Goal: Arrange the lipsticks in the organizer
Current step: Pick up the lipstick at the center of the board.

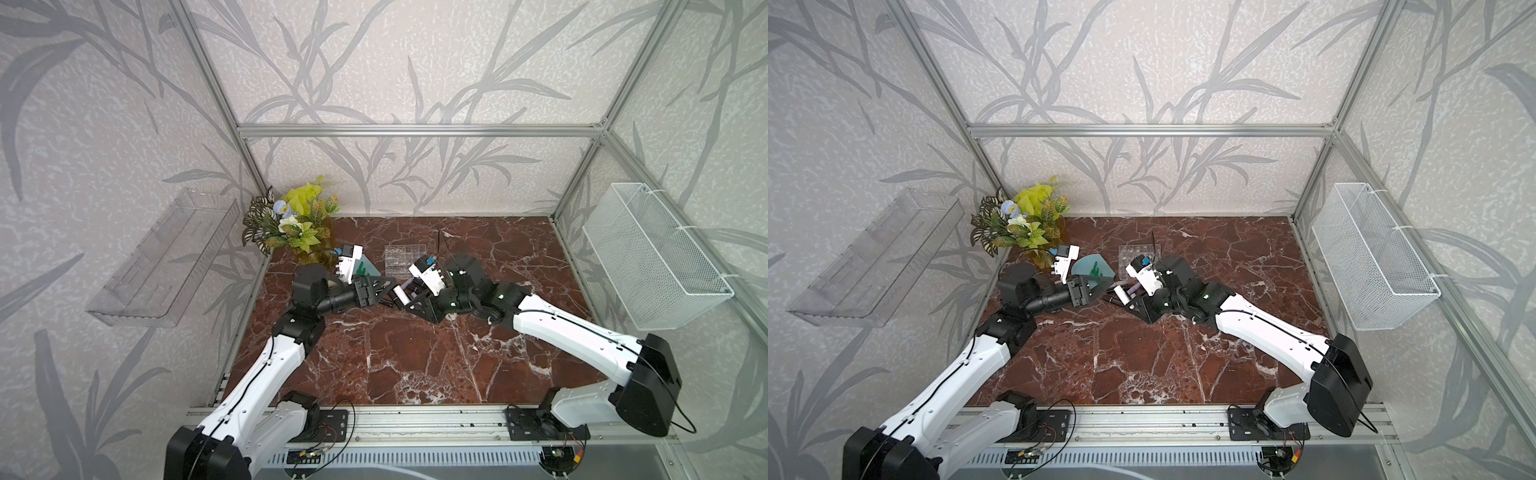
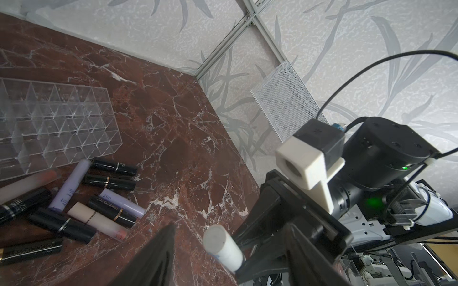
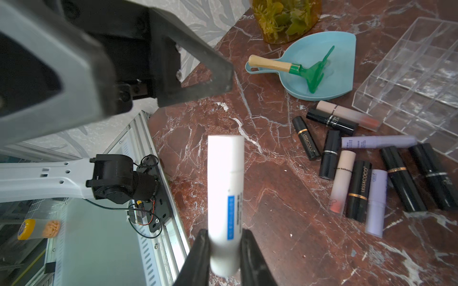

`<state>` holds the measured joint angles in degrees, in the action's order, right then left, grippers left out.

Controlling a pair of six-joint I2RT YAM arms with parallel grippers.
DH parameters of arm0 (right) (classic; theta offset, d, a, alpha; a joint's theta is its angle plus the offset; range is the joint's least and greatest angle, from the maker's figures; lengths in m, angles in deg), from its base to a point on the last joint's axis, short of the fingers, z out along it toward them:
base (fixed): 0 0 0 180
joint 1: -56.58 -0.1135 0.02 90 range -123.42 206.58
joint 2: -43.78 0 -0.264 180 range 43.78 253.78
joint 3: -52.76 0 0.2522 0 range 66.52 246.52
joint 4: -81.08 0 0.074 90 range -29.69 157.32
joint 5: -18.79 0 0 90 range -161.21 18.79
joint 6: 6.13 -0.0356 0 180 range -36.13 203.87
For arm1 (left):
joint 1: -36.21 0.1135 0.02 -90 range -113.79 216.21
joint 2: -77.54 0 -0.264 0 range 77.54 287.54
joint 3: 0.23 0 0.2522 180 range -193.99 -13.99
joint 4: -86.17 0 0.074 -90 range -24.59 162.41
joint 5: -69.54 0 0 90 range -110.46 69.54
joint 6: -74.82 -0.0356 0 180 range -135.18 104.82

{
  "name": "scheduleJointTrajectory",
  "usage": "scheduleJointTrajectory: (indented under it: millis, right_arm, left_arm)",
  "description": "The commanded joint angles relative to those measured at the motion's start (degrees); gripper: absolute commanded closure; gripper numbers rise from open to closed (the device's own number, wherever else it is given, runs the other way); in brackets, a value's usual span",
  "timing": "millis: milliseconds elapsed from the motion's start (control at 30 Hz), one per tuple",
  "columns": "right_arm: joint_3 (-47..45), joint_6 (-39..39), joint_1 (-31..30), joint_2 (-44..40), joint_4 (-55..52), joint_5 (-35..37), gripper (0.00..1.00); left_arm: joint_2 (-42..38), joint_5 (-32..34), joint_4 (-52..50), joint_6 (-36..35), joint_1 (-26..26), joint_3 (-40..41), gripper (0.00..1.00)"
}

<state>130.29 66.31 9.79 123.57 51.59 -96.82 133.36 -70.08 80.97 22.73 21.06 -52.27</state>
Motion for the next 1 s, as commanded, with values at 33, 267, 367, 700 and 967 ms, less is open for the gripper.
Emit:
scheduleJointTrajectory:
  millis: [33,267,367,700,967]
  right_arm:
    - [0.31,-1.25,-0.15,-1.92,3.37,-2.34,0.80]
    - [-0.14,-2.30,-0.12,-1.13,5.42,-3.84,0.80]
    - [-0.07,-2.37,-0.15,-1.15,5.62,-3.84,0.80]
    - [-0.05,-1.78,-0.16,-1.13,4.68,-4.10,0.80]
    - [-0.17,-1.26,-0.24,-0.86,3.87,-4.45,0.80]
  left_arm:
    - [0.44,-1.54,-1.84,-2.51,-0.09,-1.15,0.27]
    - [1.29,-4.33,1.90,-0.12,-1.43,-0.27,0.40]
    - [1.91,-5.17,1.89,-0.29,-2.23,-0.06,0.47]
    - [2.53,-5.57,2.60,-0.21,-3.13,-0.01,0.64]
    - [2.77,-5.37,3.65,0.57,-3.21,0.24,0.69]
